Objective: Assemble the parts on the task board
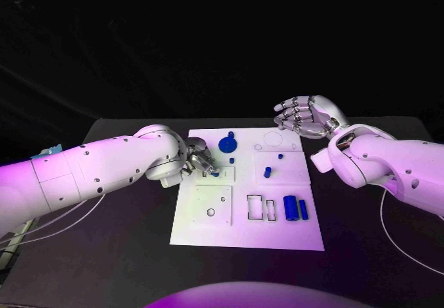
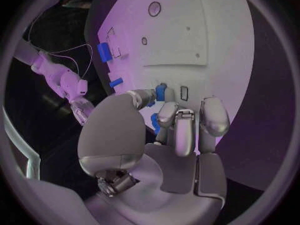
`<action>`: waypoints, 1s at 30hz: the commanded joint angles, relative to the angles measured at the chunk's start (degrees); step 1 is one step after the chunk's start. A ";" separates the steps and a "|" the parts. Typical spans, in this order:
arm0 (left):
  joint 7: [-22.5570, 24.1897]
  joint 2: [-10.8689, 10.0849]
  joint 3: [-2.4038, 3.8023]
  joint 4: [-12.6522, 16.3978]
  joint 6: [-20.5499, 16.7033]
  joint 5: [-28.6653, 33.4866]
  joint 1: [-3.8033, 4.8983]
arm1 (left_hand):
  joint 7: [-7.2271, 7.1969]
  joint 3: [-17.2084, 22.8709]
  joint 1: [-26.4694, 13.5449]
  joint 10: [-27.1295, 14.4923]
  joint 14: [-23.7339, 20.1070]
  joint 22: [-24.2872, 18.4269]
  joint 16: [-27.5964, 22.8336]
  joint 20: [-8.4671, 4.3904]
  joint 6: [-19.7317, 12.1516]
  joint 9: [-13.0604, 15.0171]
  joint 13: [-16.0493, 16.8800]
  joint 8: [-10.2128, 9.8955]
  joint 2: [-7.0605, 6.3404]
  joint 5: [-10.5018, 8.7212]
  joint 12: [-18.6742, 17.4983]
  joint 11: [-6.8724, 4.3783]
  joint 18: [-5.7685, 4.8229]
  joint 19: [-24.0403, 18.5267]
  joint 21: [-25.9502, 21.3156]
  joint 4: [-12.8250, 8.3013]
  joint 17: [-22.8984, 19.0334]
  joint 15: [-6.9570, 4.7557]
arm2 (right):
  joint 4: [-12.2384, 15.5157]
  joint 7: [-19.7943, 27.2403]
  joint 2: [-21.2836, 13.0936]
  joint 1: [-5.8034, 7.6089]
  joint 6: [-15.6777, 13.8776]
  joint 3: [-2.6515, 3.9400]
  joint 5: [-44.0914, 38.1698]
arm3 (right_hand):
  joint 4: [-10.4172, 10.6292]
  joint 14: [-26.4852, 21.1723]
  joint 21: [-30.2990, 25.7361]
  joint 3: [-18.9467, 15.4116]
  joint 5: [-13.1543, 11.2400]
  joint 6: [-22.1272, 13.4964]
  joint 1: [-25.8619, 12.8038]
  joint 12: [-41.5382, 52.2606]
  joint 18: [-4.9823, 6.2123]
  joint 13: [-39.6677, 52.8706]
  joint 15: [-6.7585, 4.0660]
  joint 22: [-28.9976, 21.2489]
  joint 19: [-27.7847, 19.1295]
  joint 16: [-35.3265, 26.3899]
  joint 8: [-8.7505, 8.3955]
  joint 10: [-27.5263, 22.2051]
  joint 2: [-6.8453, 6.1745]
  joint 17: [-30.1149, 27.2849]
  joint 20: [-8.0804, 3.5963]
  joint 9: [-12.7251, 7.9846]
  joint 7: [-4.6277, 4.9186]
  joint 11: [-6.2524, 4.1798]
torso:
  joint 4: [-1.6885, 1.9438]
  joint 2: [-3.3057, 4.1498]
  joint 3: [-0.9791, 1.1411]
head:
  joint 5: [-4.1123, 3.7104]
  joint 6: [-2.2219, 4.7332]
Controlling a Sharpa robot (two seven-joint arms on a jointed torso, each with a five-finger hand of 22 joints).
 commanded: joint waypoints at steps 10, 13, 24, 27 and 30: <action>-0.34 0.40 0.06 -0.54 3.46 -2.40 -0.03 | -1.21 10.12 0.22 0.71 4.08 0.10 -0.15 0.13 1.21 5.12 0.76 0.51 0.07 0.41 0.26 -0.05 -0.64 0.41 0.40 -9.83 7.57 -0.47 | -0.06 0.46 -0.01 -0.10 -0.05 0.01 -0.15 | -0.08 -0.11 -0.32 -0.12 0.36 -0.21 -0.60 0.21 0.61 -0.08 0.21 -0.08 0.02 -0.26 0.30 -0.16 -0.08 -0.10 0.27 -0.07 5.46 0.12 | -0.01 -0.02 0.03 | 0.06 -0.15; -0.43 0.42 0.08 -0.67 3.49 -2.38 -0.03 | -1.22 10.24 0.18 0.84 4.08 0.09 -0.16 0.12 1.28 5.10 0.95 0.53 -0.03 0.50 0.33 -0.07 -0.64 0.41 0.39 -9.97 7.56 -0.48 | -0.06 0.50 -0.02 -0.14 -0.11 0.01 -0.15 | -0.08 -0.11 -0.32 -0.12 0.36 -0.21 -0.60 0.21 0.61 -0.08 0.21 -0.08 0.02 -0.26 0.30 -0.16 -0.08 -0.10 0.27 -0.07 5.46 0.12 | 0.06 -0.05 0.02 | 0.05 -0.14; -0.54 0.52 0.12 -0.70 4.37 -1.78 -0.03 | -1.24 10.46 0.10 1.14 4.12 0.13 -0.12 0.10 1.41 5.08 1.47 0.56 -0.21 0.58 0.52 -0.09 -0.65 0.43 0.41 -10.19 7.69 -0.50 | -0.03 0.55 -0.07 -0.23 -0.21 0.01 -0.15 | -0.08 -0.11 -0.32 -0.12 0.36 -0.21 -0.60 0.21 0.61 -0.08 0.21 -0.08 0.02 -0.26 0.30 -0.16 -0.08 -0.10 0.27 -0.07 5.46 0.12 | 0.00 -0.02 0.04 | 0.05 -0.12; -0.55 0.51 0.13 -0.68 4.47 -1.48 -0.02 | -1.24 10.50 0.09 1.20 4.12 0.07 -0.12 0.10 1.43 5.07 1.57 0.56 -0.24 0.60 0.56 -0.09 -0.64 0.40 0.39 -10.24 7.69 -0.50 | -0.03 0.56 -0.07 -0.25 -0.21 0.01 -0.15 | -0.08 -0.11 -0.32 -0.12 0.36 -0.21 -0.60 0.21 0.61 -0.08 0.21 -0.08 0.02 -0.26 0.30 -0.16 -0.08 -0.10 0.27 -0.07 5.46 0.12 | 0.01 -0.05 0.04 | 0.04 -0.15; -0.58 0.51 0.16 -0.70 4.62 -1.04 0.01 | -1.25 10.56 0.07 1.28 4.14 0.19 -0.10 0.10 1.47 5.06 1.69 0.56 -0.27 0.62 0.60 -0.10 -0.66 0.46 0.44 -10.29 7.76 -0.51 | -0.05 0.56 -0.04 -0.27 -0.21 0.01 -0.15 | -0.08 -0.11 -0.32 -0.12 0.36 -0.21 -0.60 0.21 0.61 -0.08 0.21 -0.08 0.02 -0.26 0.30 -0.16 -0.08 -0.10 0.27 -0.07 5.46 0.12 | 0.02 -0.02 0.04 | 0.04 -0.15</action>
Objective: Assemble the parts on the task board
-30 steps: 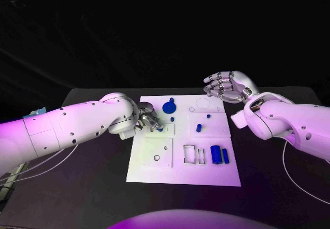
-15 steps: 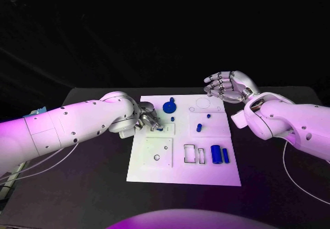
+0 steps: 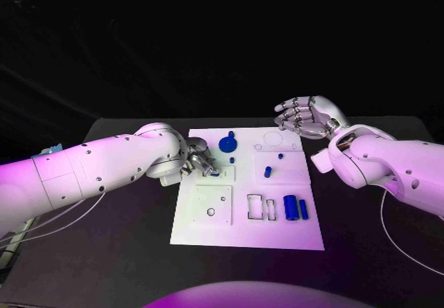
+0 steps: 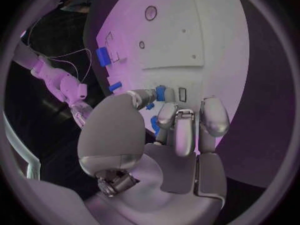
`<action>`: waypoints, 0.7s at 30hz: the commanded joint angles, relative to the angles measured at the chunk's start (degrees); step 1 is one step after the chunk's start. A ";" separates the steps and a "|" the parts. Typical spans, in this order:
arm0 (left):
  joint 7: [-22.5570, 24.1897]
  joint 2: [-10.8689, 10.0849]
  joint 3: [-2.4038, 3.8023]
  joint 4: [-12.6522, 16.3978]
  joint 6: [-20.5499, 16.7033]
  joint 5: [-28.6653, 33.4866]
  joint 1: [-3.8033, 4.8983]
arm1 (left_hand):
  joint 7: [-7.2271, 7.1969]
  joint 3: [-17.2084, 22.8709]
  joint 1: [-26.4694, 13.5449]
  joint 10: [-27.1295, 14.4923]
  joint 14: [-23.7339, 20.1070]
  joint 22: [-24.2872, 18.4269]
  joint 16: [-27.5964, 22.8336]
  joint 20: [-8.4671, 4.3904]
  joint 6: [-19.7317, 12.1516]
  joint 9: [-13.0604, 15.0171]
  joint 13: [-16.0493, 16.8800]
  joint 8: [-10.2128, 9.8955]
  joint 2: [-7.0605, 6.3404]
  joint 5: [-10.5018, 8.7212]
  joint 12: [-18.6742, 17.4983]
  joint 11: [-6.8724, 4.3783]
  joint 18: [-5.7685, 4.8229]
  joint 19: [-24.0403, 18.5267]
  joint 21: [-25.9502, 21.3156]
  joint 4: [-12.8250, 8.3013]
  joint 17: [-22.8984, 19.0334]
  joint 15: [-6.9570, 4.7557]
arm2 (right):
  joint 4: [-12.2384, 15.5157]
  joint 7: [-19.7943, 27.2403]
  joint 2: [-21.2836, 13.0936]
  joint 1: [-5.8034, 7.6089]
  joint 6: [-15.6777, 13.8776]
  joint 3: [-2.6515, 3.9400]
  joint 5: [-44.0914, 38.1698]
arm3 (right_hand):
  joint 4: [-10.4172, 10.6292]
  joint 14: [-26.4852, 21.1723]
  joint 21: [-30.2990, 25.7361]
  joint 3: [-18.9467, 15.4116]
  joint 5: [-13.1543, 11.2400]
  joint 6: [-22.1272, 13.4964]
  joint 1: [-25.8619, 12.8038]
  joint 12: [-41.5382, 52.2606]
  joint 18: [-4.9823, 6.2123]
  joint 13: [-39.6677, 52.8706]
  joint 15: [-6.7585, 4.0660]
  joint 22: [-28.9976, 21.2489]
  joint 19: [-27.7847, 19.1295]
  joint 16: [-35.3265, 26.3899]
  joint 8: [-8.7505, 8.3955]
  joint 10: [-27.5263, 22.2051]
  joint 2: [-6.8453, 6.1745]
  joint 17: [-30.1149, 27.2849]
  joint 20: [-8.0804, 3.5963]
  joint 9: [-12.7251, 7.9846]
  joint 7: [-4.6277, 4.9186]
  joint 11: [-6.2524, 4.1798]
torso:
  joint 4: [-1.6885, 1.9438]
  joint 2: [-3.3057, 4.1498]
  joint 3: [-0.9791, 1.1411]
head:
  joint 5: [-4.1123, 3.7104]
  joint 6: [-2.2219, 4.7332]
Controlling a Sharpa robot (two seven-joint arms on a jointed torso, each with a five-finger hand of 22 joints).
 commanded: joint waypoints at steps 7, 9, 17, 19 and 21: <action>-0.50 0.13 -0.03 -0.23 2.81 1.26 0.16 | -1.27 10.73 0.03 0.60 4.15 0.24 -0.08 0.09 1.59 5.02 0.44 0.27 -0.36 0.44 0.34 0.00 -0.69 0.55 0.29 -10.46 7.81 -0.53 | -0.09 0.56 0.10 -0.10 -0.17 0.02 -0.14 | -0.09 -0.11 -0.33 -0.13 0.36 -0.21 -0.60 0.21 0.62 -0.06 0.21 -0.05 0.03 -0.26 0.30 -0.16 -0.07 -0.06 0.28 -0.08 5.46 0.12 | -0.08 0.00 0.04 | 0.06 -0.03; -0.52 0.15 -0.02 -0.34 3.39 1.37 0.34 | -1.27 10.73 0.03 0.60 4.15 0.24 -0.08 0.09 1.59 5.02 0.44 0.27 -0.36 0.44 0.34 0.00 -0.69 0.55 0.29 -10.46 7.81 -0.53 | -0.10 0.56 0.12 -0.11 -0.17 0.02 -0.14 | -0.02 -0.04 -0.43 -0.20 0.47 -0.23 -0.77 0.25 0.62 -0.23 0.22 -0.24 0.10 -0.42 0.34 -0.17 -0.05 -0.13 0.29 -0.13 5.47 0.12 | -0.08 0.00 0.04 | 0.07 -0.03; -1.34 0.85 0.00 -1.70 6.63 2.10 1.45 | -1.28 10.81 0.01 0.66 4.16 0.33 -0.07 0.08 1.63 5.00 0.52 0.26 -0.40 0.47 0.37 -0.01 -0.70 0.59 0.32 -10.53 7.84 -0.54 | -0.14 0.51 0.23 -0.13 -0.12 0.02 -0.14 | -0.02 -0.04 -0.43 -0.20 0.47 -0.23 -0.77 0.25 0.62 -0.23 0.22 -0.24 0.10 -0.42 0.34 -0.17 -0.05 -0.13 0.29 -0.13 5.47 0.12 | -0.01 -0.01 0.07 | 0.11 -0.02; -1.82 1.26 -0.01 -2.37 7.82 2.43 1.67 | -1.27 10.88 -0.02 0.50 4.16 0.39 -0.08 0.08 1.66 4.99 0.17 0.25 -0.39 0.49 0.22 -0.01 -0.72 0.62 0.34 -10.56 7.83 -0.55 | -0.13 0.51 0.26 -0.13 -0.10 0.02 -0.14 | -0.02 -0.04 -0.43 -0.20 0.47 -0.23 -0.77 0.25 0.62 -0.23 0.22 -0.24 0.10 -0.42 0.34 -0.17 -0.05 -0.13 0.29 -0.13 5.47 0.12 | -0.01 -0.01 0.06 | 0.16 -0.01; -2.25 1.62 -0.01 -2.93 8.76 2.66 1.85 | -1.26 10.93 -0.08 0.51 4.16 0.43 -0.08 0.07 1.66 4.97 0.18 0.23 -0.35 0.50 0.22 0.00 -0.72 0.64 0.36 -10.53 7.81 -0.54 | -0.13 0.50 0.28 -0.13 -0.09 0.02 -0.14 | -0.02 -0.04 -0.43 -0.20 0.47 -0.23 -0.77 0.25 0.62 -0.23 0.22 -0.24 0.10 -0.42 0.34 -0.17 -0.05 -0.13 0.29 -0.13 5.47 0.12 | -0.05 0.01 0.08 | 0.15 -0.02</action>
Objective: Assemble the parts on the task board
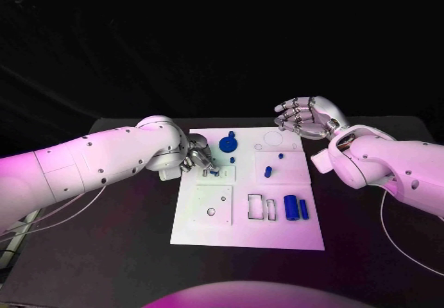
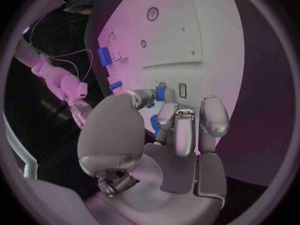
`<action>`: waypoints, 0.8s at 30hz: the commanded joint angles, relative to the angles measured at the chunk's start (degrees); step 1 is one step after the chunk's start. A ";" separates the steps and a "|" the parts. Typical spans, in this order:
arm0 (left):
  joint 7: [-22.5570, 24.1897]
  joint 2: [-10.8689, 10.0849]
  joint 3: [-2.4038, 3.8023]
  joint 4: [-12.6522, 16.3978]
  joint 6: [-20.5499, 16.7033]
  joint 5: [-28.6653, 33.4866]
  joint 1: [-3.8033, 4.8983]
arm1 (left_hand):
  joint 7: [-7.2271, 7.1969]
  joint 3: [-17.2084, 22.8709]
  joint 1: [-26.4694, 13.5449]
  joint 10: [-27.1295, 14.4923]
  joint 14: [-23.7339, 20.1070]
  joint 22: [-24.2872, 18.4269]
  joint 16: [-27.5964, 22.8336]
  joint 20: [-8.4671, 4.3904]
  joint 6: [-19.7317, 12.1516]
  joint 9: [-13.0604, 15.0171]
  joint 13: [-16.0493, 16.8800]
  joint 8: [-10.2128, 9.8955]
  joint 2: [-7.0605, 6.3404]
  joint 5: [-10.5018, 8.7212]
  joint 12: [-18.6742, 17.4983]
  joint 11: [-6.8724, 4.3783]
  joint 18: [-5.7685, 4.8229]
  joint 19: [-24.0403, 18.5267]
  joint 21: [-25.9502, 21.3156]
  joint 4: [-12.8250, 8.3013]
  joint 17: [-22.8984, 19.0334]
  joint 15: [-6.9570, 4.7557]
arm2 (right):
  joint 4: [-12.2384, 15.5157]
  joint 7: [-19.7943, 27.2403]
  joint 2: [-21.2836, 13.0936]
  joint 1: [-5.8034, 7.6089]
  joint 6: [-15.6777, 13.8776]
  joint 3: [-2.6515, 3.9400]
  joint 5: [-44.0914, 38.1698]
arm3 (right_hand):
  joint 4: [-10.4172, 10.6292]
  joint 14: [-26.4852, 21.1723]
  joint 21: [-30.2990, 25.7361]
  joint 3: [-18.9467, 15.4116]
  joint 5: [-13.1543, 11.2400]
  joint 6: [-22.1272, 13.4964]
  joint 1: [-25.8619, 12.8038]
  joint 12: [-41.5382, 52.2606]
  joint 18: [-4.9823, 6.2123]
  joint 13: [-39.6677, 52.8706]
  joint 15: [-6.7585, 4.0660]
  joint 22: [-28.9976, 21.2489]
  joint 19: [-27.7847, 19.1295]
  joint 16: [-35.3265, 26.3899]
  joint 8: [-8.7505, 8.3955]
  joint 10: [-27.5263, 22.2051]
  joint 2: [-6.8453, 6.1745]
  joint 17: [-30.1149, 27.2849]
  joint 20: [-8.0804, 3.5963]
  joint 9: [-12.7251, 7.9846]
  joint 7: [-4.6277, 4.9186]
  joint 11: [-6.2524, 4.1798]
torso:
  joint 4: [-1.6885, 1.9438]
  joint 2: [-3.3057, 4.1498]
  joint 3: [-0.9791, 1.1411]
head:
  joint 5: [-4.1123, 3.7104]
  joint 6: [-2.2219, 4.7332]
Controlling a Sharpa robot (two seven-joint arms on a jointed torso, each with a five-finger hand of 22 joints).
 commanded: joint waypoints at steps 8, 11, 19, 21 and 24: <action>-2.91 1.98 -0.05 -2.61 7.94 2.24 0.87 | -1.24 11.13 -0.14 0.23 4.17 0.09 -0.07 -0.13 1.76 3.64 0.04 0.31 0.23 0.27 0.22 0.03 -0.73 0.43 0.36 -10.36 7.84 -0.52 | -0.05 0.46 0.16 -0.03 -0.05 0.02 -0.14 | -0.02 -0.04 -0.21 -0.20 0.13 -0.23 -0.54 0.25 0.62 -0.04 0.22 -0.05 0.10 -0.20 0.34 -0.17 0.18 -0.05 0.29 -0.05 5.47 0.12 | -0.01 -0.02 0.06 | 0.09 -0.10; -3.24 2.43 -0.20 -3.01 9.75 2.74 1.10 | -1.24 11.14 -0.20 0.32 4.20 0.23 -0.03 -0.13 1.77 3.64 0.22 0.31 0.23 0.27 0.29 0.03 -0.76 0.50 0.41 -10.36 7.97 -0.52 | -0.09 0.44 0.21 -0.03 -0.04 0.02 -0.14 | -0.02 -0.04 -0.21 -0.20 0.13 -0.23 -0.54 0.25 0.62 -0.04 0.22 -0.05 0.10 -0.20 0.34 -0.17 0.18 -0.05 0.29 -0.05 5.47 0.12 | -0.05 0.02 0.08 | 0.10 -0.18; -3.76 3.11 -0.45 -3.80 11.69 3.85 1.39 | -1.25 11.14 -0.23 0.28 4.22 0.37 -0.01 -0.12 1.77 3.63 0.14 0.30 0.17 0.27 0.25 0.02 -0.79 0.57 0.46 -10.41 8.04 -0.52 | -0.19 0.40 0.33 -0.03 0.02 0.02 -0.13 | -0.02 -0.04 -0.21 -0.20 0.13 -0.23 -0.54 0.25 0.62 -0.04 0.22 -0.05 0.10 -0.20 0.34 -0.17 0.18 -0.05 0.29 -0.05 5.47 0.12 | 0.06 -0.02 -0.01 | 0.05 -0.22; -3.87 3.24 -0.49 -3.98 11.71 3.95 1.44 | -1.26 11.16 -0.24 0.31 4.23 0.41 0.00 -0.12 1.77 3.62 0.18 0.29 0.16 0.28 0.26 0.02 -0.80 0.59 0.47 -10.45 8.08 -0.52 | -0.19 0.41 0.34 -0.03 0.01 0.02 -0.13 | -0.02 -0.04 -0.21 -0.20 0.13 -0.23 -0.54 0.25 0.62 -0.04 0.22 -0.05 0.10 -0.20 0.34 -0.17 0.18 -0.05 0.29 -0.05 5.47 0.12 | 0.06 -0.02 -0.01 | 0.02 -0.19; -4.11 3.45 -0.53 -4.20 11.18 3.97 1.49 | -1.26 11.19 -0.26 0.30 4.21 0.35 -0.02 -0.12 1.78 3.61 0.17 0.28 0.16 0.29 0.25 0.02 -0.79 0.56 0.45 -10.48 8.01 -0.52 | -0.19 0.41 0.35 -0.03 0.00 0.02 -0.13 | -0.02 -0.04 -0.21 -0.20 0.13 -0.23 -0.54 0.25 0.62 -0.04 0.22 -0.05 0.10 -0.20 0.34 -0.17 0.18 -0.05 0.29 -0.05 5.47 0.12 | 0.08 -0.03 -0.04 | 0.04 -0.11</action>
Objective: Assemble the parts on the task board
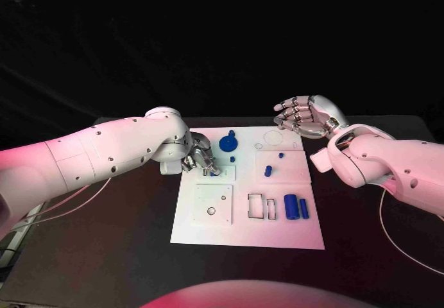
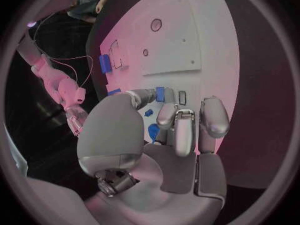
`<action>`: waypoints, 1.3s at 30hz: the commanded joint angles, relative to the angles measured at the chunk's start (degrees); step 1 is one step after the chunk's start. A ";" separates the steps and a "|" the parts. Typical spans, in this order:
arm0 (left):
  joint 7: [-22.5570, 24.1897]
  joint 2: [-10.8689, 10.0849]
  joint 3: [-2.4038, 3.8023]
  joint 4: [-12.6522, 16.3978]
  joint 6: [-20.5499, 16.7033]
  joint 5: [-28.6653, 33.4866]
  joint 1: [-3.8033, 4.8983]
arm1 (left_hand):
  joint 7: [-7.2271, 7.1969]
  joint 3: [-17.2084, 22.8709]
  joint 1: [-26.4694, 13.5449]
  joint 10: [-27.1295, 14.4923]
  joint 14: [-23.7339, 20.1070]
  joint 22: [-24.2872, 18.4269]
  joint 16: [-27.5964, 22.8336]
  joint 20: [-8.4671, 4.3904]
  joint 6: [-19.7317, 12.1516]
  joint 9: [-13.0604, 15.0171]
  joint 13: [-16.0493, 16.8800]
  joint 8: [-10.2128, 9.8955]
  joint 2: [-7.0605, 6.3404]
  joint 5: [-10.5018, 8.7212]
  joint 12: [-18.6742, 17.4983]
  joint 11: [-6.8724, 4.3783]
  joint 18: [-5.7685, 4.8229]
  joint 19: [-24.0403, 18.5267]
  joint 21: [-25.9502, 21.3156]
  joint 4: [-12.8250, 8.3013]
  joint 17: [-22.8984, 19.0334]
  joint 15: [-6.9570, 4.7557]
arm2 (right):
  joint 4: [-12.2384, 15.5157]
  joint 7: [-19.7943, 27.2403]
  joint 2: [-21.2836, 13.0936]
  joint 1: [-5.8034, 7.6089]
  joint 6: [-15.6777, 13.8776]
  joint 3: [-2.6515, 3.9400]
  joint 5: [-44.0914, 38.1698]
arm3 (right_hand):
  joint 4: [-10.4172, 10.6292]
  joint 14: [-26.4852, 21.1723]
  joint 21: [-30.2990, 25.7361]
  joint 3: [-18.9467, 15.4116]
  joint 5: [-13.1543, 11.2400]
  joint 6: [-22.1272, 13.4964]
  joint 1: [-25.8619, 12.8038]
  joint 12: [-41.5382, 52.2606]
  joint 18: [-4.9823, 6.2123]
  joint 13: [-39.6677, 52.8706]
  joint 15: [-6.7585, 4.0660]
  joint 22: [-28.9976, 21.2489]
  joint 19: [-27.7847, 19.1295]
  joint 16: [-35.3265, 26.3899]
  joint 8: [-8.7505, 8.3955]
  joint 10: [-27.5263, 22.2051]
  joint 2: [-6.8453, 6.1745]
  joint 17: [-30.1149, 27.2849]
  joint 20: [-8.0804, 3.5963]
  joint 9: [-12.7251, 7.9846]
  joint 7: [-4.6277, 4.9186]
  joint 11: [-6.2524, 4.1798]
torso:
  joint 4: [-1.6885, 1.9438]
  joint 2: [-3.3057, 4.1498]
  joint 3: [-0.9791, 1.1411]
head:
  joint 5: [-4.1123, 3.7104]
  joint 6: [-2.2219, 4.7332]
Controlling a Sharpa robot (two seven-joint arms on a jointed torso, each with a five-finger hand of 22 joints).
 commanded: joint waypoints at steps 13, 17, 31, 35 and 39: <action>-1.59 1.02 -0.20 -1.43 -0.73 0.90 0.01 | -1.27 11.26 -0.45 0.43 4.17 -0.11 -0.07 0.10 1.94 2.32 0.14 0.06 1.07 0.37 0.26 0.02 -0.77 0.29 0.19 -10.44 7.87 -0.50 | 0.01 0.47 0.04 -0.02 -0.03 0.02 -0.13 | -0.02 0.03 -0.30 -0.24 0.20 -0.23 -0.61 0.30 0.62 -0.20 0.22 -0.23 0.18 -0.33 0.39 -0.16 0.19 -0.13 0.30 -0.10 5.46 0.12 | 0.01 0.06 -0.07 | 0.08 0.21; -1.69 1.15 -0.20 -1.63 -1.04 1.15 0.01 | -1.27 11.36 -0.78 0.33 4.15 -0.05 -0.10 0.10 1.95 2.30 -0.08 0.04 1.30 0.29 0.15 0.02 -0.78 0.32 0.20 -10.35 7.78 -0.50 | 0.00 0.48 0.05 -0.02 -0.04 0.02 -0.13 | -0.02 0.03 -0.30 -0.24 0.20 -0.23 -0.61 0.30 0.62 -0.20 0.22 -0.23 0.18 -0.33 0.39 -0.16 0.19 -0.13 0.30 -0.10 5.46 0.12 | 0.05 0.09 -0.07 | 0.08 0.20; -2.08 1.90 -0.20 -2.62 -2.75 1.00 0.02 | -1.13 11.44 -2.30 -1.12 4.08 -0.05 -0.21 0.14 1.28 2.33 -2.60 -0.06 2.81 -0.79 -1.03 0.17 -0.77 0.26 0.15 -10.13 7.51 -0.41 | -0.01 0.53 0.04 -0.03 -0.03 0.02 -0.13 | -0.02 0.03 -0.30 -0.24 0.20 -0.23 -0.61 0.30 0.62 -0.20 0.22 -0.23 0.18 -0.33 0.39 -0.16 0.19 -0.13 0.30 -0.10 5.46 0.12 | 0.01 0.09 -0.07 | 0.04 0.12; -2.09 1.94 -0.20 -2.82 -3.68 0.66 0.02 | -1.05 11.24 -2.68 -1.46 4.05 0.04 -0.25 0.17 1.01 2.39 -3.09 -0.05 3.14 -1.16 -1.27 0.24 -0.79 0.29 0.17 -10.06 7.41 -0.35 | 0.00 0.52 0.00 -0.03 -0.02 0.02 -0.13 | -0.02 0.03 -0.30 -0.24 0.20 -0.23 -0.61 0.30 0.62 -0.20 0.22 -0.23 0.18 -0.33 0.39 -0.16 0.19 -0.13 0.30 -0.10 5.46 0.12 | 0.06 0.04 -0.08 | 0.05 0.08; -2.09 1.91 -0.19 -2.90 -4.34 0.31 0.02 | -1.02 11.08 -2.87 -1.69 4.07 -0.02 -0.23 0.19 0.85 2.43 -3.43 -0.04 3.28 -1.40 -1.42 0.28 -0.78 0.25 0.13 -10.05 7.49 -0.32 | 0.00 0.52 -0.01 -0.04 0.00 0.02 -0.13 | -0.02 0.03 -0.30 -0.24 0.20 -0.23 -0.61 0.30 0.62 -0.20 0.22 -0.23 0.18 -0.33 0.39 -0.16 0.19 -0.13 0.30 -0.10 5.46 0.12 | 0.07 0.06 -0.09 | -0.01 0.08</action>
